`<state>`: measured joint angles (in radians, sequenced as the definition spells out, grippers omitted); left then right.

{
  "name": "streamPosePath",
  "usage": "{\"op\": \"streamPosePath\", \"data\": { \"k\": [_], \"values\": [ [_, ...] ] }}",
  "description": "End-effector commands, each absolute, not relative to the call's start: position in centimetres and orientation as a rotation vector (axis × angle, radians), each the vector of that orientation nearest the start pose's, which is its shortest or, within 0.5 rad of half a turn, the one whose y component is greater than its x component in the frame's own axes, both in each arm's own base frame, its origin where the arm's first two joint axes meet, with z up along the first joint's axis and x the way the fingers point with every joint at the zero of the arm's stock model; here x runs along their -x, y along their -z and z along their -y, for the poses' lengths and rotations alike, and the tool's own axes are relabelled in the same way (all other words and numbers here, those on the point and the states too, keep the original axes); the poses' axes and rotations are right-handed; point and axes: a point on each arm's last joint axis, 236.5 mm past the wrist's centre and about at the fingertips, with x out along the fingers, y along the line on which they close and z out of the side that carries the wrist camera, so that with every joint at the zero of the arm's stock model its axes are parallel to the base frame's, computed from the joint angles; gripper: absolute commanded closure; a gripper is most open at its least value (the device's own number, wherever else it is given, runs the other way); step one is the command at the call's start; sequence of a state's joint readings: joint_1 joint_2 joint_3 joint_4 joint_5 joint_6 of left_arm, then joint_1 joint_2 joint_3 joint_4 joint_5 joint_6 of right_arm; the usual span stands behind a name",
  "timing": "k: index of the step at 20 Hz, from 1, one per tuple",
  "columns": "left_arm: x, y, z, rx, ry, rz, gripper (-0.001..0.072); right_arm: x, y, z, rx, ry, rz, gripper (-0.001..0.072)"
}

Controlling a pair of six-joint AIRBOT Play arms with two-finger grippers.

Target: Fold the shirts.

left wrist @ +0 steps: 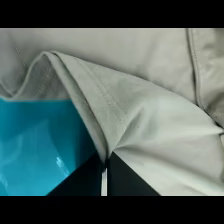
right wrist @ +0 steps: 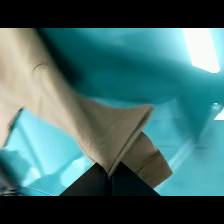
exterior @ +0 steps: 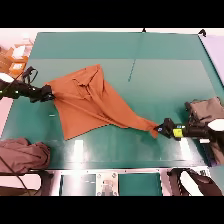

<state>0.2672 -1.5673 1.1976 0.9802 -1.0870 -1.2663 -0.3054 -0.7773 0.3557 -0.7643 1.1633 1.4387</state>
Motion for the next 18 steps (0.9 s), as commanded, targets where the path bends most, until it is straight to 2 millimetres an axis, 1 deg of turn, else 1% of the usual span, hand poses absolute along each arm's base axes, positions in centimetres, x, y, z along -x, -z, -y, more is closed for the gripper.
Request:
{"op": "streamPosePath", "data": {
  "k": [1,2,3,4,6,8,10,12,13,14,16,18],
  "values": [
    [-43.0,6.7,0.4,0.518,0.244,-1.336,0.0312,-22.0,4.5,-10.7,-1.012,-0.185,-1.232,0.0699],
    [-42.8,6.2,0.6,0.536,0.244,-1.349,0.0150,-22.6,4.4,-10.3,-0.999,-0.176,-1.206,0.0699],
    [-42.1,5.7,0.6,0.552,0.250,-1.385,0.0158,-23.1,4.4,-9.9,-0.994,-0.165,-1.190,0.0698],
    [-40.8,5.2,0.6,0.575,0.263,-1.440,0.0158,-23.5,4.3,-9.7,-0.985,-0.164,-1.180,0.0698],
    [-37.8,4.7,0.8,0.639,0.266,-1.545,0.0159,-23.9,4.2,-9.6,-0.949,-0.187,-1.173,0.0696],
    [-34.5,5.0,1.3,0.642,0.246,-1.614,0.0159,-24.6,3.9,-9.2,-0.906,-0.205,-1.169,0.0696],
    [-30.9,5.8,2.5,0.673,0.228,-1.635,0.0159,-25.2,3.8,-8.4,-0.854,-0.195,-1.181,0.0696],
    [-26.7,6.9,4.0,0.709,0.213,-1.672,0.0159,-26.1,3.6,-8.1,-0.850,-0.193,-1.185,0.0691],
    [-24.9,7.5,4.8,0.733,0.206,-1.684,0.0158,-26.3,3.6,-8.0,-0.846,-0.196,-1.189,0.0669],
    [-23.5,8.1,5.4,0.754,0.198,-1.690,0.0159,-26.5,3.8,-8.0,-0.840,-0.202,-1.196,0.0661],
    [-21.7,9.3,6.7,0.809,0.185,-1.688,0.0159,-26.4,4.5,-8.0,-0.847,-0.199,-1.219,0.0661],
    [-20.9,10.6,8.6,0.815,0.193,-1.696,0.0159,-26.3,4.8,-8.0,-0.839,-0.208,-1.227,0.0661]
  ]
}}
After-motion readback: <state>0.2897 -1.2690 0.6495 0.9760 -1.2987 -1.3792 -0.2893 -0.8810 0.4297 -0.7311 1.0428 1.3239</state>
